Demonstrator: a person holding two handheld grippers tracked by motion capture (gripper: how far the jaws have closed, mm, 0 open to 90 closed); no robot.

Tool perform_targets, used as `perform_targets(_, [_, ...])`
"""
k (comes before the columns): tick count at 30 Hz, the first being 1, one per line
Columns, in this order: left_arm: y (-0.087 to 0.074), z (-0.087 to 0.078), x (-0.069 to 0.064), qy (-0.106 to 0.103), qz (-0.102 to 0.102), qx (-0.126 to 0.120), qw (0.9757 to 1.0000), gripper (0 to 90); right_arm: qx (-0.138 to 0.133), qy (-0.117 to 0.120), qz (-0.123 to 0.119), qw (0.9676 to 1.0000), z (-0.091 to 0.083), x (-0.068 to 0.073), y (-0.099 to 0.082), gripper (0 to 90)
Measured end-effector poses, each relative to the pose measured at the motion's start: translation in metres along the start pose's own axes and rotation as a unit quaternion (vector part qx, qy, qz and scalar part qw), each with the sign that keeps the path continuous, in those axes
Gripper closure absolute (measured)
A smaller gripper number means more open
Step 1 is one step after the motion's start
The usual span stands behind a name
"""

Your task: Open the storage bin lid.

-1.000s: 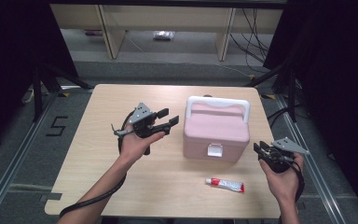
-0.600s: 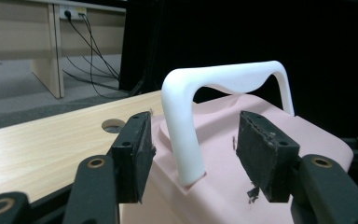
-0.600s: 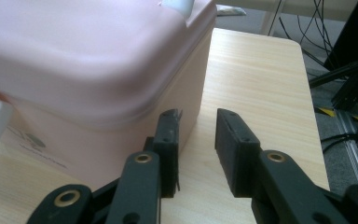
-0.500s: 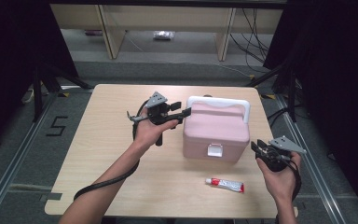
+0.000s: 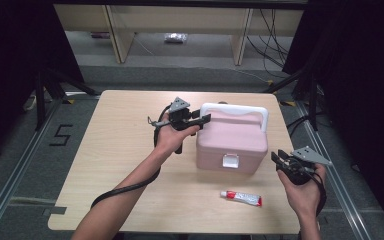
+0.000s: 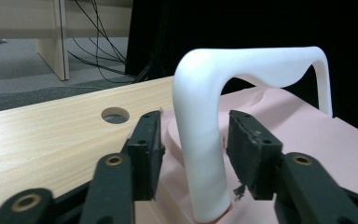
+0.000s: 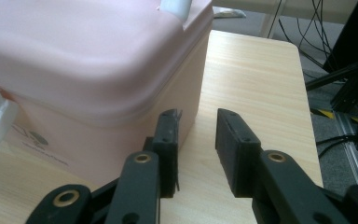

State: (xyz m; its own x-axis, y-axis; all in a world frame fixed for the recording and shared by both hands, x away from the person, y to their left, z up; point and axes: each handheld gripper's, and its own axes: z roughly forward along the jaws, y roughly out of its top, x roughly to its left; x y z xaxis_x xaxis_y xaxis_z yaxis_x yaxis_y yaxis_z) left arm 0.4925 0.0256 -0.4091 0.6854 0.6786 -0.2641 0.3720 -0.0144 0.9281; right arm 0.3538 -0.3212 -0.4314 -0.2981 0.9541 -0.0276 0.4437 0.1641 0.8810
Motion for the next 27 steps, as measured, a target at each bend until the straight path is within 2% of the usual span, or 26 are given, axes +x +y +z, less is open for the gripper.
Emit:
perform_targets(1, [-0.001, 0.001, 0.0, 0.002, 0.0, 0.001, 1.0, 61.4, 0.0, 0.0, 0.0, 1.0, 0.0, 0.0, 0.0, 70.6])
perform_targets(3, [-0.002, 0.002, 0.0, 0.001, -0.003, 0.004, 1.0, 64.5, -0.001, 0.0, -0.002, 1.0, -0.001, 0.0, -0.001, 70.6])
perform_targets(4, [-0.002, 0.002, 0.0, 0.001, -0.003, 0.004, 1.0, 65.8, 0.001, 0.001, 0.002, 1.0, -0.001, 0.001, -0.001, 70.6])
perform_targets(5, [-0.002, 0.002, 0.0, -0.004, -0.007, 0.004, 1.0, 67.9, 0.008, 0.003, 0.022, 0.9997, -0.002, 0.004, -0.001, 70.6])
perform_targets(6, [-0.002, 0.002, 0.0, -0.004, -0.007, 0.004, 1.0, 69.5, 0.006, 0.002, 0.016, 0.9999, -0.002, 0.003, -0.002, 70.6])
perform_targets(7, [-0.002, 0.002, -0.001, -0.004, -0.005, 0.005, 1.0, 69.5, 0.006, 0.002, 0.016, 0.9999, -0.002, 0.003, -0.002, 70.6])
perform_targets(8, [-0.002, 0.003, -0.001, -0.004, -0.005, 0.006, 1.0, 69.9, -0.001, 0.0, 0.001, 1.0, -0.002, 0.0, -0.002, 70.6])
perform_targets(10, [-0.001, 0.002, -0.002, -0.003, -0.009, 0.011, 0.9999, 70.1, 0.001, 0.005, 0.006, 1.0, -0.002, 0.001, -0.002, 70.6])
perform_targets(12, [0.0, 0.002, -0.002, -0.002, -0.015, 0.009, 0.9998, 72.3, -0.002, -0.001, 0.001, 1.0, -0.003, 0.0, -0.002, 70.6])
perform_targets(13, [0.0, 0.001, -0.002, -0.003, -0.021, 0.007, 0.9998, 72.9, 0.005, 0.002, 0.027, 0.9996, -0.004, 0.004, -0.002, 70.6])
perform_targets(14, [0.001, 0.001, -0.003, -0.001, -0.018, 0.01, 0.9998, 72.9, 0.005, 0.002, 0.027, 0.9996, -0.004, 0.004, -0.002, 70.6])
perform_targets(16, [0.002, 0.001, -0.003, 0.001, -0.023, 0.009, 0.9997, 73.1, 0.001, 0.007, 0.023, 0.9997, -0.003, 0.004, -0.003, 70.6])
perform_targets(18, [0.003, 0.001, -0.004, 0.004, -0.032, 0.01, 0.9994, 73.2, -0.003, 0.001, 0.003, 1.0, -0.004, 0.001, -0.003, 70.6])
perform_targets(20, [0.004, 0.001, -0.005, 0.004, -0.033, 0.011, 0.9994, 73.3, -0.005, 0.001, 0.0, 1.0, -0.005, 0.001, -0.003, 70.6])
perform_targets(23, [0.007, 0.001, -0.004, 0.004, -0.044, 0.012, 0.9989, 73.3, -0.004, 0.006, 0.028, 0.9996, -0.007, 0.005, -0.003, 70.7])
perform_targets(25, [0.008, 0.001, -0.004, 0.003, -0.047, 0.011, 0.9988, 73.3, -0.003, 0.003, 0.025, 0.9997, -0.009, 0.005, -0.002, 70.8])
perform_targets(26, [0.008, 0.001, -0.004, 0.003, -0.05, 0.011, 0.9987, 73.4, -0.012, 0.001, 0.006, 0.9999, -0.009, 0.003, -0.001, 71.2])
perform_targets(27, [0.011, 0.001, -0.004, 0.003, -0.055, 0.012, 0.9984, 73.4, -0.012, 0.006, 0.008, 0.9999, -0.01, 0.003, 0.0, 71.5])
